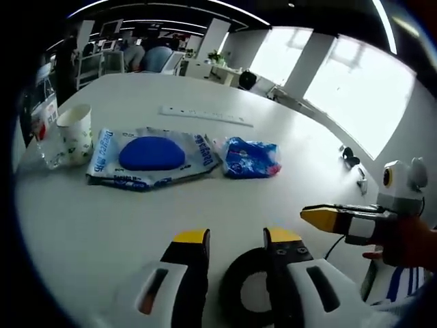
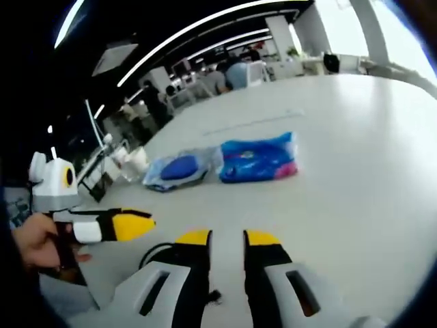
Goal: Arrange the tabletop items into an orderly group along one side of the table until the central work area is clear of visible clutter.
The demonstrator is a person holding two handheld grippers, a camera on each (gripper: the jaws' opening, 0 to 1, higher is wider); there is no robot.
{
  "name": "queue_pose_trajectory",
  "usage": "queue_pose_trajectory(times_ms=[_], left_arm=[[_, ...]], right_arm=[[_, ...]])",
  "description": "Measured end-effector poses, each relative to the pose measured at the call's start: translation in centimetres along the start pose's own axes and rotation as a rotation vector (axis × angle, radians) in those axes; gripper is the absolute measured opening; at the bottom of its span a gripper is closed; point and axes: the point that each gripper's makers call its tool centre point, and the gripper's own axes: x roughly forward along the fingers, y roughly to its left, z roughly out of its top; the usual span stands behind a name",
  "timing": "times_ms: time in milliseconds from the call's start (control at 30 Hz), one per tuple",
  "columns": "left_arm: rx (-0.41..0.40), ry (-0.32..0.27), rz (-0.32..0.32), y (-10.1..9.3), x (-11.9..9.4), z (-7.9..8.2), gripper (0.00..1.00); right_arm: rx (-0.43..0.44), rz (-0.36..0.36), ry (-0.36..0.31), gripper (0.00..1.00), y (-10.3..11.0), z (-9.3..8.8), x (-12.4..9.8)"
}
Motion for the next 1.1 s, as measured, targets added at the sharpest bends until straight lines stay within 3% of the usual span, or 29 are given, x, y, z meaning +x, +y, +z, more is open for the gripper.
queue_pose_trajectory(times_ms=[1100], left_arm=[[0.03, 0.013, 0.017, 0.1, -2.0, -1.6, 0.33]], right_arm=[[-0.042, 0.032, 0.041, 0.16, 2.5, -2.3, -0.2]])
